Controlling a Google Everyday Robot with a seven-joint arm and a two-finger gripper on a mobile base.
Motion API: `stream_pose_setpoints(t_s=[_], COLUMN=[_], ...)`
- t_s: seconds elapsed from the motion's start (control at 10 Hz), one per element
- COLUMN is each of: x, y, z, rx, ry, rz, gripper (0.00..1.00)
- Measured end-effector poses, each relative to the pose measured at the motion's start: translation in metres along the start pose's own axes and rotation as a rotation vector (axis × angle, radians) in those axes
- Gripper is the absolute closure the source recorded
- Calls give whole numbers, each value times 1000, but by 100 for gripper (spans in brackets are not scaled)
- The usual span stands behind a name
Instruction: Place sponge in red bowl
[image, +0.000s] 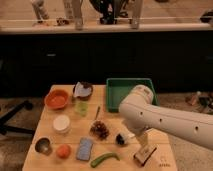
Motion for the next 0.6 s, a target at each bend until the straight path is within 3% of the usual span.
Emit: stream_pose_setpoints(t_s=[0.4, 0.6], x=[-1, -4], y=[-1, -1], z=[0, -3], rx=[2, 31], ry=[-2, -26], rz=[-3, -33], gripper=[20, 20])
